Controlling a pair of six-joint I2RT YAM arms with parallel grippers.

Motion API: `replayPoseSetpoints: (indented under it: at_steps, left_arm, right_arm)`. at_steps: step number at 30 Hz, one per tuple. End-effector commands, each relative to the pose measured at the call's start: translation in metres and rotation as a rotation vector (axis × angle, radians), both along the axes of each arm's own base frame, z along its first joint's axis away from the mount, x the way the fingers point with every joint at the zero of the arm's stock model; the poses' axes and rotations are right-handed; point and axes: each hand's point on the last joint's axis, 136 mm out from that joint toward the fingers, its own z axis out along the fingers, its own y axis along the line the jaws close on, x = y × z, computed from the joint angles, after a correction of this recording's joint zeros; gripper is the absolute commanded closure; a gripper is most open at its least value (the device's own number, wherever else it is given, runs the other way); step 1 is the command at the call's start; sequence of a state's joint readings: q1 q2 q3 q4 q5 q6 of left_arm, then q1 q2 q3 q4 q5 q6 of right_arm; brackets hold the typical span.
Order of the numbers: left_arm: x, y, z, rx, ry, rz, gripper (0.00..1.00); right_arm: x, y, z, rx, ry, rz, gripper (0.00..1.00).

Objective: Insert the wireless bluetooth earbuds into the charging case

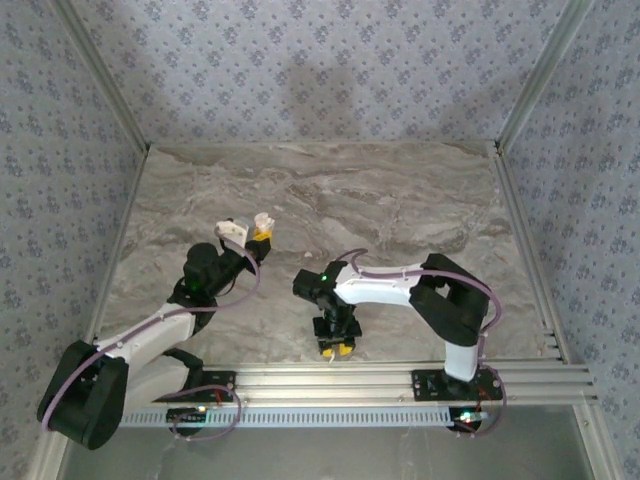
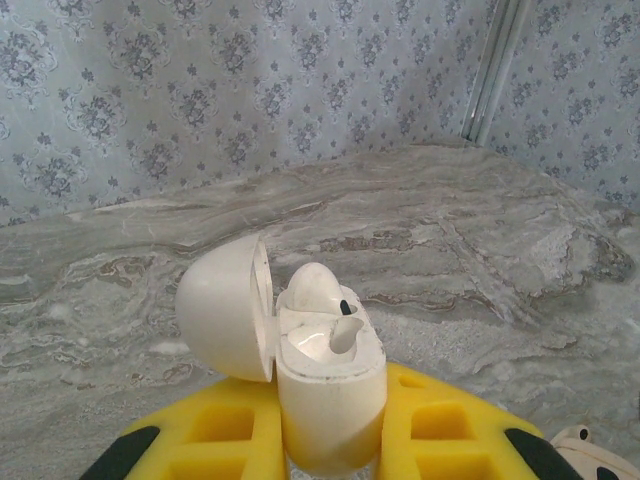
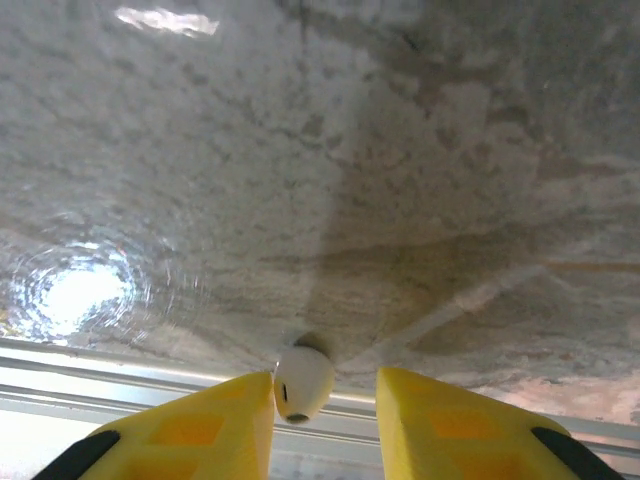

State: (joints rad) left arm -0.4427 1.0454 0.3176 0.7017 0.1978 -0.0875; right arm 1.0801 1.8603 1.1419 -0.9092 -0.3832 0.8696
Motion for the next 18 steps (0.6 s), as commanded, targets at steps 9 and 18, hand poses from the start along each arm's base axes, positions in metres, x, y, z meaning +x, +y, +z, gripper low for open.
replayPoseSetpoints:
  at_steps: [9, 18]
  left_arm:
    - [0.0, -0.0009, 0.0084, 0.001, -0.026, -0.017, 0.86]
    - [0.0001, -0.0012, 0.0086, 0.0, -0.023, -0.02, 0.86]
  right_arm:
    - [0.0034, 0.005, -0.0016, 0.028, 0.034, 0.011, 0.69]
    - [-0.0009, 0.0036, -0.0026, 0.026, 0.068, 0.017, 0.69]
